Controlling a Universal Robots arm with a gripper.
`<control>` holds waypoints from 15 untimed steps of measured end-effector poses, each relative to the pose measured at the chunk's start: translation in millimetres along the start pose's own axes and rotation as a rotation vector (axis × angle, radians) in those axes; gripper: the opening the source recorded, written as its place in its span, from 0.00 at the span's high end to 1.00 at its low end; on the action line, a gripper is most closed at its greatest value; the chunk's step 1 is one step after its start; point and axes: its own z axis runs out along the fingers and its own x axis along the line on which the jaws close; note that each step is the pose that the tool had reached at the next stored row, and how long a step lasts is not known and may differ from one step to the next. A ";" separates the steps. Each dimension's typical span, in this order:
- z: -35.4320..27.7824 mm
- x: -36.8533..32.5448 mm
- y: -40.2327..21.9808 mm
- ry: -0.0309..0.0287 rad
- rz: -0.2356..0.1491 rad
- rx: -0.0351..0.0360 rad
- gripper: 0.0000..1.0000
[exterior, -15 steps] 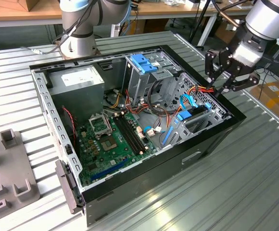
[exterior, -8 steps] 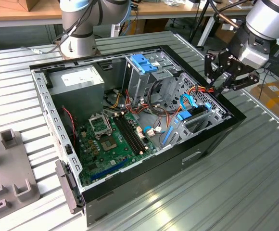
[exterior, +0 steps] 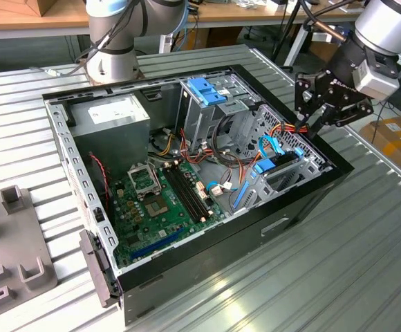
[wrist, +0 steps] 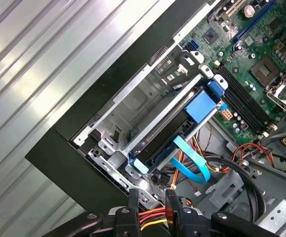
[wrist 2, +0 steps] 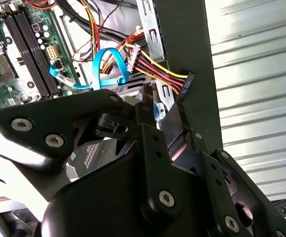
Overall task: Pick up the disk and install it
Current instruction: 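Insert the second disk wire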
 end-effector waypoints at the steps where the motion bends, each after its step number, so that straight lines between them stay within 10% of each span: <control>1: -0.1 0.7 -0.6 -0.0004 -0.008 -0.0006 0.65; 9: 0.1 7.5 -7.4 -0.0060 -0.151 -0.0023 0.65; 12: 0.3 7.5 -7.5 0.0092 -0.178 0.0111 0.65; 15: 0.5 7.3 -7.0 0.0409 -0.194 0.0384 0.65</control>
